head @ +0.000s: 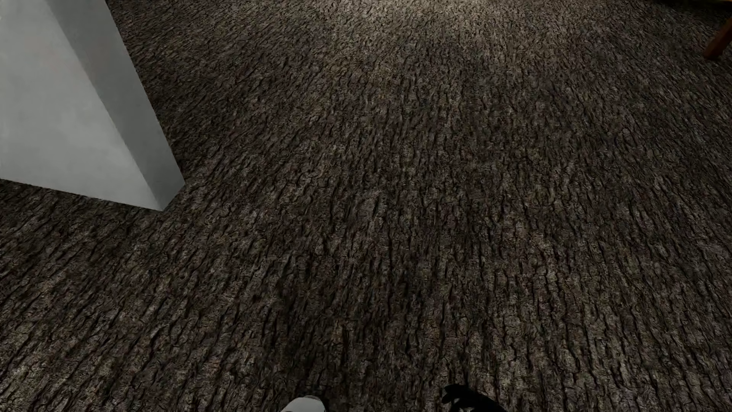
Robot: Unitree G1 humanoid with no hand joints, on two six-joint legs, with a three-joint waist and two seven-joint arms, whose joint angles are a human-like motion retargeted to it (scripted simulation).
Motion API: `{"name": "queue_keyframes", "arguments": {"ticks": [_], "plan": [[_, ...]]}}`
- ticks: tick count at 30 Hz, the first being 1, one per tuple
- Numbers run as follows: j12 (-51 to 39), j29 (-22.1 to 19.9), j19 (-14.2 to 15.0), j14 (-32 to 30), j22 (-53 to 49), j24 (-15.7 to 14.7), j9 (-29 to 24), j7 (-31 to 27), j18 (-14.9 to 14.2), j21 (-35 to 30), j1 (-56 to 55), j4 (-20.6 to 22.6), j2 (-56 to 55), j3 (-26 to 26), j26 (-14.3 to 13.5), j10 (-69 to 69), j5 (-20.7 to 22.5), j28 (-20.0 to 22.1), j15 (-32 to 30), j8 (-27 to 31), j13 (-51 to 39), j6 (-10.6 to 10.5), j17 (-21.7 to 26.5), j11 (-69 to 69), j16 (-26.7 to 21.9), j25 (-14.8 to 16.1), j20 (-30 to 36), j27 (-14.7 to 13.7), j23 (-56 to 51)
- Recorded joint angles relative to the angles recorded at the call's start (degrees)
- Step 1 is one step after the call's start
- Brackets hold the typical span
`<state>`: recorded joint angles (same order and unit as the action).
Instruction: Look left
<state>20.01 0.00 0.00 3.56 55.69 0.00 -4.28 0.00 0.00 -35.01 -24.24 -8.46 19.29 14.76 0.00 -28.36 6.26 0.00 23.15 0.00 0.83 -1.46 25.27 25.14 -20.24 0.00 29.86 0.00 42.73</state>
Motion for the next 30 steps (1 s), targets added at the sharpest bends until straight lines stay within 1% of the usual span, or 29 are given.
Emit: {"name": "queue_keyframes", "arguments": {"ticks": [1, 2, 3, 4, 5, 6, 7, 8, 9, 10, 11, 12, 13, 14, 15, 16, 17, 18, 19, 20, 21, 23, 24, 25, 26, 27, 28, 29, 30], "plan": [[-0.5, 0.0, 0.0, -0.5, 0.8, 0.0, -0.8, 0.0, 0.0, 3.3, -1.1, 1.7, 2.7, 1.7, 0.0, -5.3, -1.7, 0.0, -3.1, 0.0, 1.2, 0.9, 0.1, 2.0, -0.2, 0.0, 1.1, 0.0, -1.7], [-0.4, 0.0, 0.0, -3.8, 1.8, 0.0, 0.2, 0.0, 0.0, 5.0, -2.5, 2.8, 2.2, 2.8, 0.0, -10.5, -3.4, 0.0, -10.1, 0.0, 2.4, 2.0, -0.9, 7.6, -0.1, 0.0, 1.4, 0.0, -0.9], [-0.6, 0.0, 0.0, -1.8, 3.4, 0.0, -0.2, 0.0, 0.0, 5.7, -0.8, 5.7, 0.4, 3.3, 0.0, -15.6, -6.2, 0.0, -22.1, 0.0, 4.3, 4.0, -2.8, 17.6, 0.0, 0.0, 1.4, 0.0, 1.0], [-1.4, 0.0, 0.0, 1.3, 4.0, 0.0, 0.0, 0.0, 0.0, 5.0, 1.1, 7.7, -6.3, 1.9, 0.0, -16.5, -5.8, 0.0, -32.2, 0.0, 5.9, 3.8, -3.5, 32.4, 0.4, 0.0, 0.4, 0.0, 1.8], [-1.6, 0.0, 0.0, 4.3, 2.8, 0.0, -1.3, 0.0, 0.0, 3.5, 5.1, 10.2, -13.2, 0.7, 0.0, -16.0, -7.0, 0.0, -32.6, 0.0, 6.6, 4.2, -4.3, 47.9, 0.8, 0.0, -1.5, 0.0, 3.1], [-2.5, 0.0, 0.0, 5.7, 1.0, 0.0, -2.4, 0.0, 0.0, -0.9, 10.6, 9.7, -20.0, -1.4, 0.0, -13.9, -6.8, 0.0, -28.7, 0.0, 6.6, 3.5, -4.2, 56.8, 0.7, 0.0, -0.9, 0.0, 4.1], [-2.9, 0.0, 0.0, 6.3, -1.4, 0.0, -2.4, 0.0, 0.0, -0.8, 15.3, 8.3, -26.2, -4.7, 0.0, -11.6, -5.1, 0.0, -27.7, 0.0, 8.0, 1.6, -5.6, 57.8, 0.9, 0.0, -1.1, 0.0, 5.7], [-4.1, 0.0, 0.0, 7.1, -3.9, 0.0, -3.0, 0.0, 0.0, -2.0, 19.2, 8.1, -31.4, -8.9, 0.0, -9.3, -4.7, 0.0, -29.5, 0.0, 10.8, 0.1, -4.1, 52.4, 0.7, 0.0, -0.5, 0.0, 1.9], [-5.2, 0.0, 0.0, 7.9, -6.0, 0.0, -3.6, 0.0, 0.0, -5.4, 24.1, 6.8, -34.3, -11.8, 0.0, -7.3, -3.9, 0.0, -34.9, 0.0, 11.0, -0.6, -5.0, 40.7, -0.1, 0.0, -0.3, 0.0, 7.3], [-5.9, 0.0, 0.0, 8.8, -8.6, 0.0, -2.8, 0.0, 0.0, -3.0, 27.3, 6.8, -37.8, -14.6, 0.0, -4.8, -4.0, 0.0, -38.2, 0.0, 12.9, -1.0, -5.6, 27.3, -0.2, 0.0, -1.8, 0.0, 8.9], [-6.3, 0.0, 0.0, 10.6, -10.8, 0.0, -2.4, 0.0, 0.0, -2.6, 32.2, 6.6, -38.6, -16.3, 0.0, -2.5, -3.3, 0.0, -33.0, 0.0, 14.2, -1.2, -5.6, 12.9, -0.7, 0.0, -2.7, 0.0, 10.5], [-7.0, 0.0, 0.0, 13.0, -13.0, 0.0, -1.4, 0.0, 0.0, -4.3, 35.8, 7.7, -38.3, -17.1, 0.0, -0.6, -2.8, 0.0, -10.1, 0.0, 15.2, -0.5, -5.3, 6.3, -1.4, 0.0, -4.7, 0.0, 10.7], [-7.3, 0.0, 0.0, 16.4, -14.6, 0.0, 0.2, 0.0, 0.0, -5.6, 37.8, 8.0, -39.5, -17.7, 0.0, -0.5, -3.3, 0.0, -27.7, 0.0, 16.5, -0.1, -4.7, -15.9, -2.3, 0.0, -6.4, 0.0, 10.7], [-7.7, 0.0, 0.0, 18.7, -14.7, 0.0, 0.7, 0.0, 0.0, -6.9, 39.6, 9.0, -40.6, -18.4, 0.0, -0.6, -3.4, 0.0, -31.4, 0.0, 17.7, 0.4, -4.4, -19.2, -2.7, 0.0, -7.9, 0.0, 11.3], [-7.3, 0.0, 0.0, 19.3, -14.2, 0.0, 0.2, 0.0, 0.0, -7.9, 41.4, 8.8, -42.7, -19.4, 0.0, -2.0, -2.5, 0.0, -9.4, 0.0, 18.2, -0.3, -4.2, 3.0, -2.4, 0.0, -9.9, 0.0, 12.1], [-6.4, 0.0, 0.0, 17.4, -12.7, 0.0, 0.2, 0.0, 0.0, -8.0, 42.6, 8.3, -42.9, -19.7, 0.0, -5.3, -0.6, 0.0, -15.8, 0.0, 18.9, -1.1, -3.9, 5.1, -1.9, 0.0, -12.0, 0.0, 12.6], [-5.7, 0.0, 0.0, 9.2, -10.9, 0.0, 0.5, 0.0, 0.0, -7.2, 39.6, 5.2, -43.0, -19.4, 0.0, -14.7, 2.6, 0.0, -25.8, 0.0, 19.5, -3.7, -3.8, 4.9, -0.8, 0.0, -12.7, 0.0, 13.3], [-4.3, 0.0, 0.0, -2.5, -8.2, 0.0, -0.7, 0.0, 0.0, -7.8, 36.7, 2.7, -41.9, -18.3, 0.0, -28.0, 5.0, 0.0, -32.9, 0.0, 19.8, -4.9, -3.5, 9.2, 0.1, 0.0, -12.1, 0.0, 14.4], [-3.2, 0.0, 0.0, -2.1, -6.8, 0.0, -1.3, 0.0, 0.0, -6.9, 30.1, 1.0, -40.2, -17.2, 0.0, -41.7, 6.9, 0.0, -34.4, 0.0, 19.4, -5.3, -3.3, 11.4, 0.4, 0.0, -11.8, 0.0, 14.1], [-2.8, 0.0, 0.0, 4.7, -5.8, 0.0, -3.3, 0.0, 0.0, -5.2, 24.0, 0.0, -35.4, -17.3, 0.0, -48.7, 7.9, 0.0, -33.7, 0.0, 19.0, -5.3, -2.8, 10.6, 0.6, 0.0, -10.6, 0.0, 12.5], [-2.6, 0.0, 0.0, 7.4, -4.0, 0.0, -3.5, 0.0, 0.0, -3.5, 18.1, 0.5, -31.7, -14.7, 0.0, -47.1, 7.4, 0.0, -30.7, 0.0, 17.9, -3.7, -3.1, 9.4, 0.6, 0.0, -9.2, 0.0, 11.7], [-0.7, 0.0, 0.0, 9.6, -3.6, 0.0, -3.9, 0.0, 0.0, -3.1, 12.2, 1.3, -24.7, -7.9, 0.0, -28.3, 7.1, 0.0, -23.5, 0.0, 15.5, -0.4, -2.1, 8.1, -0.5, 0.0, -8.3, 0.0, 6.7], [1.1, 0.0, 0.0, 8.0, -3.8, 0.0, -3.3, 0.0, 0.0, -1.5, 10.8, 1.0, -21.5, -6.4, 0.0, -15.6, 6.8, 0.0, -19.7, 0.0, 14.3, 1.0, -2.2, 6.5, -1.0, 0.0, -9.6, 0.0, 5.3], [2.4, 0.0, 0.0, -5.6, -3.8, 0.0, -3.0, 0.0, 0.0, 0.6, 10.6, 0.7, -18.6, -5.7, 0.0, -4.1, 6.8, 0.0, -16.4, 0.0, 13.2, 1.7, -1.8, 5.6, -1.1, 0.0, -8.9, 0.0, 3.3], [3.8, 0.0, 0.0, -22.9, -3.4, 0.0, -1.3, 0.0, 0.0, 2.6, 7.3, -0.2, -18.4, -4.9, 0.0, -0.7, 5.9, 0.0, -12.4, 0.0, 12.1, 2.7, -1.0, 6.6, -0.9, 0.0, -9.5, 0.0, 1.5], [5.3, 0.0, 0.0, -28.0, -3.3, 0.0, -0.9, 0.0, 0.0, 3.9, 6.1, -1.8, -15.5, -3.8, 0.0, -2.3, 5.9, 0.0, -8.2, 0.0, 11.4, 2.3, 0.0, 7.5, -0.8, 0.0, -9.1, 0.0, -0.1], [6.8, 0.0, 0.0, -21.0, -3.6, 0.0, -1.8, 0.0, 0.0, 4.3, 7.7, -2.5, -11.8, -2.4, 0.0, -7.7, 5.9, 0.0, -5.7, 0.0, 11.1, 2.2, 0.7, 9.6, -0.8, 0.0, -9.9, 0.0, -1.5], [6.1, 0.0, 0.0, -12.0, -2.4, 0.0, -1.7, 0.0, 0.0, 5.2, 8.7, -0.9, -12.7, -1.0, 0.0, -9.8, 5.0, 0.0, -7.8, 0.0, 10.8, 3.4, 0.5, 14.2, -1.0, 0.0, -8.2, 0.0, -1.9], [4.6, 0.0, 0.0, -5.6, -1.0, 0.0, -2.1, 0.0, 0.0, 7.9, 10.4, -1.0, -15.6, 0.6, 0.0, -12.2, 3.9, 0.0, -14.9, 0.0, 10.1, 4.6, -1.7, 20.9, -0.9, 0.0, -7.5, 0.0, -0.4]]}}
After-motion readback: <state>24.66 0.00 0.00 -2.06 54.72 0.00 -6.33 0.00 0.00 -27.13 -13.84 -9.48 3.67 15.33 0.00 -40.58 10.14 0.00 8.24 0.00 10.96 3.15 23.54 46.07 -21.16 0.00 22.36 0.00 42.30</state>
